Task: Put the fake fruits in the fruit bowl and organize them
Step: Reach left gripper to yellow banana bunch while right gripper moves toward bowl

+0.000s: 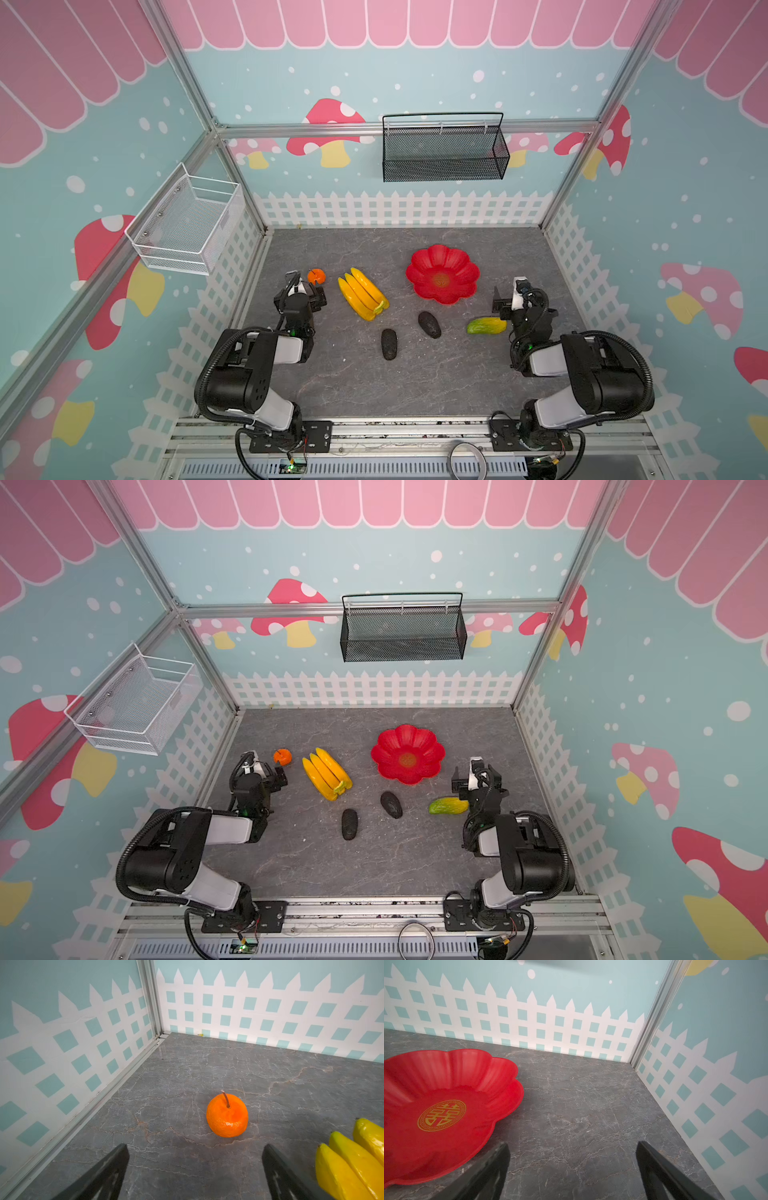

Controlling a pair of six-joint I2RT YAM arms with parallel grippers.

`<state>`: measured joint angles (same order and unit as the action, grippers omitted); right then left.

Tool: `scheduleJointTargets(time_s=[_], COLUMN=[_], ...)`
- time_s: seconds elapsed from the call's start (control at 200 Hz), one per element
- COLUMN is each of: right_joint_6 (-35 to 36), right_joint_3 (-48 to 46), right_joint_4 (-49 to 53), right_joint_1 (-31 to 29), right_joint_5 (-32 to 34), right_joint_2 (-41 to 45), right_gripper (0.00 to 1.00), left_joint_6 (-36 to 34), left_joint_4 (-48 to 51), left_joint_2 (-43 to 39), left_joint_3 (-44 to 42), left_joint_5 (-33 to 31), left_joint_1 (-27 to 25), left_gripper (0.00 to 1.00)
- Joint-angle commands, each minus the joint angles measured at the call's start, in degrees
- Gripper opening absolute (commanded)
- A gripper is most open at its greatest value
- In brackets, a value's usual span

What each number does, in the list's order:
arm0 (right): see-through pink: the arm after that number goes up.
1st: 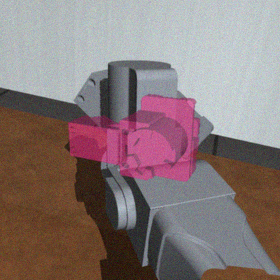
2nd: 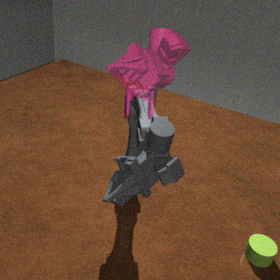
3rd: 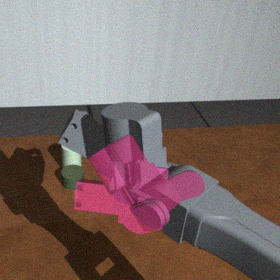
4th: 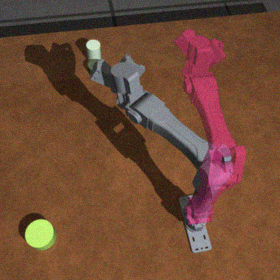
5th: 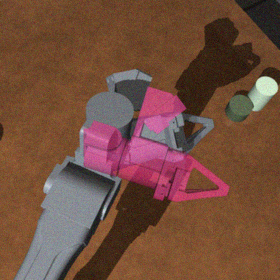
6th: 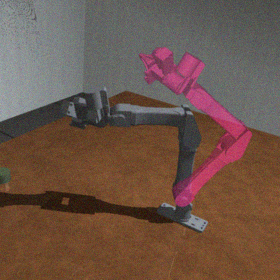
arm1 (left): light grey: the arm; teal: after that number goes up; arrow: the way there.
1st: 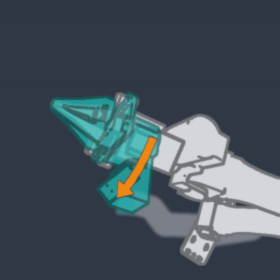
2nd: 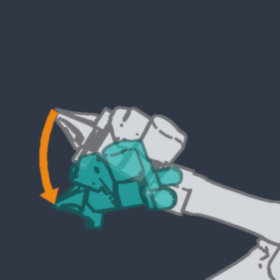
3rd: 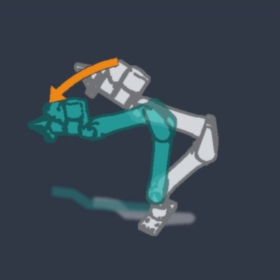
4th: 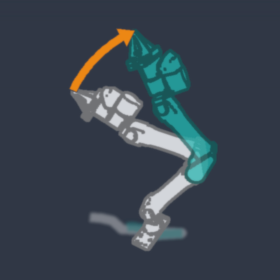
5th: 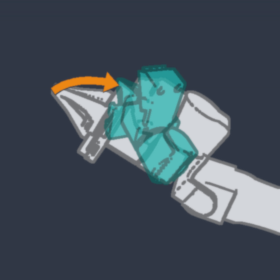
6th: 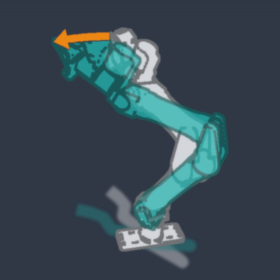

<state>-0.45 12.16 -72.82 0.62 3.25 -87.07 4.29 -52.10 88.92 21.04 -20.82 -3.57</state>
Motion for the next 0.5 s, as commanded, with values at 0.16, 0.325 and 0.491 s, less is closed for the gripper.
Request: scheduleJointTargets(time_s=[0.16,0.325,0.491], right_joint_6=[0.7,0.7,0.7], right_joint_3=[-0.1,0.0,0.0], right_joint_4=[-0.9,-0.9,-0.9], right_joint_1=[-0.4,-0.4,-0.4], right_joint_5=[0.4,0.3,0.4], right_joint_2=[0.0,-0.1,0.0], right_gripper=[0.98,0.98,0.98], left_joint_6=[-0.3,-0.3,-0.3], left_joint_4=[-0.6,-0.6,-0.5], left_joint_2=[-0.6,-0.6,-0.6], left_joint_3=[0.6,0.6,0.7], left_joint_5=[-0.9,-0.9,-0.9], left_joint_1=[-0.5,-0.5,-0.6], left_gripper=[0.99,0.99,0.99])
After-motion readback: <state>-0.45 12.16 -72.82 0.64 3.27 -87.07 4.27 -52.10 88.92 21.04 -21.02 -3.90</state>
